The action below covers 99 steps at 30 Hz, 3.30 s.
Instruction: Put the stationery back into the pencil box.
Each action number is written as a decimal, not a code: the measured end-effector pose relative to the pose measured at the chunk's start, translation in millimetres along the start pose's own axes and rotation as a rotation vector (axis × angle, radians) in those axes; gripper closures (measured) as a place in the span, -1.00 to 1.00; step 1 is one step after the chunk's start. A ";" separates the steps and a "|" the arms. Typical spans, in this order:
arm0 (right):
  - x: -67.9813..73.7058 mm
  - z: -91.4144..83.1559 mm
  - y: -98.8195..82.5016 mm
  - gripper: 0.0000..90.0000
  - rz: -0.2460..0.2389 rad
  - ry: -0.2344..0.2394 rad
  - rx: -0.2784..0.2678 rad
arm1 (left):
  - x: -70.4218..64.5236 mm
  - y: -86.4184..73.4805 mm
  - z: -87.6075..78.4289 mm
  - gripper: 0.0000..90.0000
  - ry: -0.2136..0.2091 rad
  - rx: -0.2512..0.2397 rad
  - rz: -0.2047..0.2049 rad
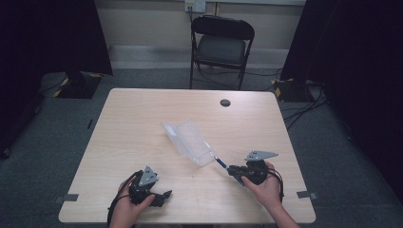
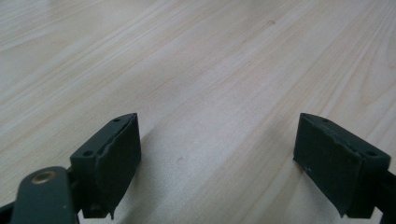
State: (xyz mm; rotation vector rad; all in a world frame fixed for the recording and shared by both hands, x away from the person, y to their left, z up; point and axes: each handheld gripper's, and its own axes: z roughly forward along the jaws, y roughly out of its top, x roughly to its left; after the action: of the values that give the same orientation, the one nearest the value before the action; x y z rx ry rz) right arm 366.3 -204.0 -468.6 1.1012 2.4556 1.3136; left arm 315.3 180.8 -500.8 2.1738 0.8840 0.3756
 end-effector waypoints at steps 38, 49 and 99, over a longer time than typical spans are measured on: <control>-8.6 14.7 68.0 0.78 0.026 -0.044 -0.055 | -0.5 -0.1 0.1 -0.67 0.003 0.000 -0.001; -7.9 24.2 84.4 0.78 0.029 -0.058 -0.061 | -0.4 -0.1 0.1 -0.67 0.004 0.000 -0.001; -2.8 77.0 122.0 0.78 0.016 -0.080 -0.063 | -0.4 -0.1 0.1 -0.68 0.003 0.000 -0.001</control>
State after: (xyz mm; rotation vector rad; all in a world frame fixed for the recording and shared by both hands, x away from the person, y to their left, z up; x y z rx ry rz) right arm 467.6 -112.5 -422.0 1.1379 2.3370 1.3151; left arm 315.0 180.4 -500.9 2.1729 0.8867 0.3790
